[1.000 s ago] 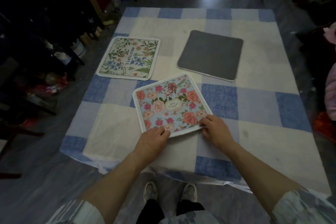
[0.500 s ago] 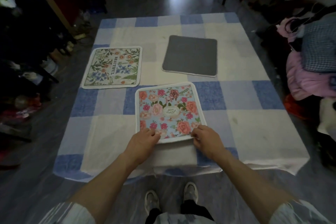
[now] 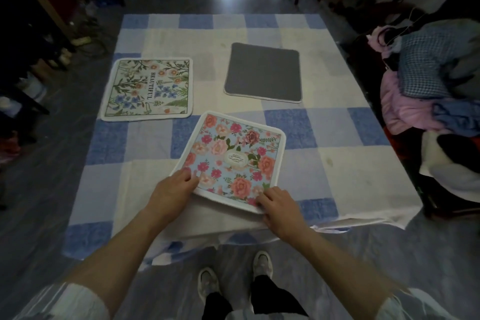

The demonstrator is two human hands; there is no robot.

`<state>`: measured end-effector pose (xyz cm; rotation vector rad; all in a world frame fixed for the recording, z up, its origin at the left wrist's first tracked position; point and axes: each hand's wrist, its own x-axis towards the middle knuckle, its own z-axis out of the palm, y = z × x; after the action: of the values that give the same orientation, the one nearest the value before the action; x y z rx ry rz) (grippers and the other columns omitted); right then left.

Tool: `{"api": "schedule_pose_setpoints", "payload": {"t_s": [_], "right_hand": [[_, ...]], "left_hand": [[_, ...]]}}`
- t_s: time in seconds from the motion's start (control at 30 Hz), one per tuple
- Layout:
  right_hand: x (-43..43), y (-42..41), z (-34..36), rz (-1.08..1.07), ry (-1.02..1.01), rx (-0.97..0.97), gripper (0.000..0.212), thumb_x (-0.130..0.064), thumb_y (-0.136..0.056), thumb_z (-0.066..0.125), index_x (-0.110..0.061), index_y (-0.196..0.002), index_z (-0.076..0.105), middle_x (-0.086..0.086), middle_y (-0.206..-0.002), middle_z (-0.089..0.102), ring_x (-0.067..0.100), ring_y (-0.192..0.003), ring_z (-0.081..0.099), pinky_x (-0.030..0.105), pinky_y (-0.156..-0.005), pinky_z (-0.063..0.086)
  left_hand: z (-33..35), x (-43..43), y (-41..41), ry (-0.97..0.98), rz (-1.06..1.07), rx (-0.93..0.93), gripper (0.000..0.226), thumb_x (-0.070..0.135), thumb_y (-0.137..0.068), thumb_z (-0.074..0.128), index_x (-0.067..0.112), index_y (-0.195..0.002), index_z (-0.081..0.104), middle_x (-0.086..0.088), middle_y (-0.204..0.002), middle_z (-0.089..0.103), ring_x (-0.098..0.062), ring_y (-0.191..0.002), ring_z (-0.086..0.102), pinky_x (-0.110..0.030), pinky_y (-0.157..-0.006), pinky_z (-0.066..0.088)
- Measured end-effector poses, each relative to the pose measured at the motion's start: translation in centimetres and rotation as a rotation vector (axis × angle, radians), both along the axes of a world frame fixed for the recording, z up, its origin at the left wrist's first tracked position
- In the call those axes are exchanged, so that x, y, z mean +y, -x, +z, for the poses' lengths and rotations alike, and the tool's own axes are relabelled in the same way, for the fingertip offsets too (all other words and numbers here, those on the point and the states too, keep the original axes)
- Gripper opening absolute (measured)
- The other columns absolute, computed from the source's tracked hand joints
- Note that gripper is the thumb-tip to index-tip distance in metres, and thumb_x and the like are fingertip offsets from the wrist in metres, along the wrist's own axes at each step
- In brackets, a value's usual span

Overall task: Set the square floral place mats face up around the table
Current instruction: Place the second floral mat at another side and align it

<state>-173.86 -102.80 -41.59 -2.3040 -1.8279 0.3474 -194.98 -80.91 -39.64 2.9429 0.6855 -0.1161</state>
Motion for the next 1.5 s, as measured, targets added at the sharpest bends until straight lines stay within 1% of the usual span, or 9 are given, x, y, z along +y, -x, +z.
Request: {"api": "schedule_pose_setpoints", "payload": {"t_s": [0.23, 0.43, 0.6, 0.7, 1.0, 1.17, 1.27, 1.4, 1.5], "right_hand": [[0.5, -1.3, 0.0, 0.008, -0.025, -0.013, 0.015, -0.028, -0.080, 0.071, -0.016, -0.087, 0.065, 0.004, -0.093, 0.065, 0.025, -0.085, 0.058, 0.036, -0.069, 0.046], [1.4, -0.4, 0.2, 0.039, -0.073, 0.054, 0.012, -0.026, -0.080, 0.069, -0.016, -0.087, 0.068, 0.005, -0.088, 0.064, 0.027, -0.081, 0.059, 0.037, -0.069, 0.048], [2.5, 2.1, 0.0, 0.058, -0.086, 0.133, 0.009, -0.015, -0.073, 0.067, -0.014, -0.082, 0.067, 0.007, -0.080, 0.062, 0.029, -0.077, 0.058, 0.039, -0.066, 0.047], [2.7, 3.2, -0.3, 0.041, -0.111, 0.185, 0.006, -0.013, -0.073, 0.065, -0.011, -0.079, 0.064, 0.009, -0.079, 0.061, 0.029, -0.076, 0.057, 0.040, -0.064, 0.047], [2.7, 1.3, -0.3, 0.115, -0.134, 0.140, 0.007, -0.016, -0.078, 0.065, -0.013, -0.081, 0.060, 0.007, -0.087, 0.062, 0.027, -0.081, 0.056, 0.038, -0.067, 0.047], [3.0, -0.4, 0.0, 0.163, -0.133, 0.019, 0.010, -0.019, -0.082, 0.068, -0.013, -0.087, 0.061, 0.008, -0.096, 0.065, 0.028, -0.085, 0.058, 0.036, -0.069, 0.046], [3.3, -0.4, 0.0, 0.142, -0.084, -0.021, 0.012, -0.019, -0.083, 0.067, -0.011, -0.091, 0.064, 0.009, -0.095, 0.065, 0.030, -0.085, 0.059, 0.038, -0.073, 0.049], [3.9, 0.1, 0.1, 0.132, -0.053, -0.027, 0.013, -0.018, -0.083, 0.067, -0.010, -0.093, 0.064, 0.010, -0.095, 0.065, 0.031, -0.088, 0.059, 0.039, -0.077, 0.048], [4.0, -0.2, 0.2, 0.109, -0.028, -0.044, 0.011, -0.017, -0.081, 0.068, -0.011, -0.090, 0.063, 0.009, -0.095, 0.063, 0.031, -0.089, 0.058, 0.038, -0.074, 0.044]], "left_hand": [[0.9, 0.5, 0.5, 0.010, 0.088, -0.059, 0.020, 0.016, -0.075, 0.076, 0.014, -0.088, 0.061, -0.010, -0.092, 0.064, -0.030, -0.078, 0.059, -0.033, -0.056, 0.049], [0.0, -2.4, -1.8, 0.224, 0.095, 0.163, 0.016, 0.025, -0.088, 0.055, 0.023, -0.101, 0.063, -0.002, -0.110, 0.060, -0.023, -0.100, 0.055, -0.033, -0.085, 0.046], [0.8, -6.6, -4.9, 0.431, 0.041, 0.083, 0.018, 0.043, -0.080, 0.061, 0.026, -0.084, 0.062, 0.004, -0.089, 0.060, -0.017, -0.081, 0.054, -0.033, -0.070, 0.048], [0.9, -8.1, -5.6, 0.351, 0.008, 0.101, 0.018, 0.042, -0.080, 0.057, 0.025, -0.076, 0.052, 0.005, -0.077, 0.054, -0.018, -0.070, 0.051, -0.031, -0.057, 0.041], [0.9, -8.7, -4.1, 0.164, -0.079, -0.021, 0.023, 0.033, -0.091, 0.050, 0.015, -0.098, 0.061, -0.005, -0.097, 0.058, -0.025, -0.086, 0.055, -0.034, -0.064, 0.040], [0.9, -8.1, -0.7, 0.103, -0.151, 0.063, 0.028, 0.029, -0.061, 0.081, 0.017, -0.079, 0.063, -0.001, -0.080, 0.061, -0.020, -0.069, 0.057, -0.028, -0.050, 0.046], [0.2, -7.8, 1.5, 0.063, -0.150, 0.083, 0.034, 0.034, -0.058, 0.081, 0.018, -0.079, 0.060, -0.001, -0.083, 0.059, -0.020, -0.072, 0.055, -0.029, -0.050, 0.045], [0.2, -6.8, 3.5, 0.018, -0.094, 0.017, 0.029, 0.020, -0.061, 0.081, 0.017, -0.081, 0.060, -0.003, -0.089, 0.062, -0.021, -0.074, 0.057, -0.030, -0.051, 0.046], [0.8, -5.5, 5.1, 0.027, -0.046, 0.062, 0.043, 0.021, -0.046, 0.089, 0.015, -0.079, 0.063, -0.007, -0.094, 0.067, -0.024, -0.073, 0.061, -0.031, -0.052, 0.051]]}}
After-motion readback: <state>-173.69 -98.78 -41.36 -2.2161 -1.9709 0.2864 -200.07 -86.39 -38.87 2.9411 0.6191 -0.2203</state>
